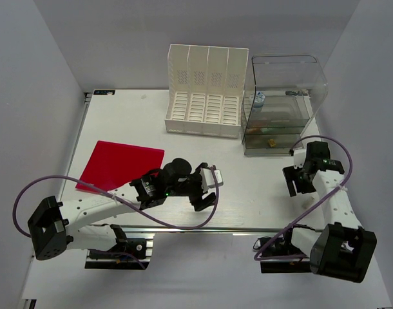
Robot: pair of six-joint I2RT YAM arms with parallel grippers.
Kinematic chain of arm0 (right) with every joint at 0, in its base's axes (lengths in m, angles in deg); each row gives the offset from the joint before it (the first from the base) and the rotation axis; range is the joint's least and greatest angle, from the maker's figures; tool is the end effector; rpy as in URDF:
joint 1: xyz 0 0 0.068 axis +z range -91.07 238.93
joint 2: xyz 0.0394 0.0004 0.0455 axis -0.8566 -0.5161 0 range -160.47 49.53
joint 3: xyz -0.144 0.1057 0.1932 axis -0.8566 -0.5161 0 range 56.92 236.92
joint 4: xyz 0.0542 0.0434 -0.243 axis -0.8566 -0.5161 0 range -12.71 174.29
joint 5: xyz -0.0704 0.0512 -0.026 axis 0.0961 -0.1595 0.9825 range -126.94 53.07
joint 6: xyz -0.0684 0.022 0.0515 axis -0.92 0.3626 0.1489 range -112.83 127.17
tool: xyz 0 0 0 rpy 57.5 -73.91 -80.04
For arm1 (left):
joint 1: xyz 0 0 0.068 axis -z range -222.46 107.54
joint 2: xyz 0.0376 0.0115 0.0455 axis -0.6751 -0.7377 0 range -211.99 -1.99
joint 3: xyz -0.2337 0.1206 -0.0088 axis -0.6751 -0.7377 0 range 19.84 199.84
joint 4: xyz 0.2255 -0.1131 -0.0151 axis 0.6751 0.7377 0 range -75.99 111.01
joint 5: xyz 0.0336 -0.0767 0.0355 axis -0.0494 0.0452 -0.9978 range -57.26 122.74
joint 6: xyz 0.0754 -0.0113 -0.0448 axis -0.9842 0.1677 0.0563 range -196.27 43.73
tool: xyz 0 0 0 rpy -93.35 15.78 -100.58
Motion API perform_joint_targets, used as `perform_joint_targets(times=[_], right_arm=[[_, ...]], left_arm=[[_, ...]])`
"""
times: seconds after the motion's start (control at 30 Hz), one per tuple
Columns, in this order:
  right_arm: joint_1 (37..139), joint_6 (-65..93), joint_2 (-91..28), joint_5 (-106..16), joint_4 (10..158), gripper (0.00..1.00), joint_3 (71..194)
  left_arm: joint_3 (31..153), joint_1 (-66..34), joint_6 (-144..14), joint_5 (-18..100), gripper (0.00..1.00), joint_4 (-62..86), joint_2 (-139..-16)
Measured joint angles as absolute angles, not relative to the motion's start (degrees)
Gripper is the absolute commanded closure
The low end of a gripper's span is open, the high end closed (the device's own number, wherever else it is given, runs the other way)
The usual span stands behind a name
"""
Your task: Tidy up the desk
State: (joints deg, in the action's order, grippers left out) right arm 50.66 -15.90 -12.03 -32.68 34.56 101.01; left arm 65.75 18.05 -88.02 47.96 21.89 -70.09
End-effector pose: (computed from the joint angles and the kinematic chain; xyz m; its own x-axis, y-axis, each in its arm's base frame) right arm 0.1979 -0.0346 0.1829 -0.9066 -0.2632 -0.3298 -0.1994 0.9561 -0.2148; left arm 0.1277 -0.2677 0.2407 -0.0477 0.4834 -0.8741 0.9821 0.1825 0.0473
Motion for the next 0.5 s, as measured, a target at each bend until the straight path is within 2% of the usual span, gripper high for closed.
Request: perform_joint_targets(times=[0.33,0.5], right_arm=[[43.1,-19.2,-14.7,-31.1,34.9,0.11,99.6],[38.0,-23.7,-17.3,-31.9,36.5,0.11,96.8]], left_arm=[[65.7,18.0,-88.3,48.1,0.17,22.5,-69.6],[65.7,18.0,-88.3,48.0,0.17,22.5,-70.3]])
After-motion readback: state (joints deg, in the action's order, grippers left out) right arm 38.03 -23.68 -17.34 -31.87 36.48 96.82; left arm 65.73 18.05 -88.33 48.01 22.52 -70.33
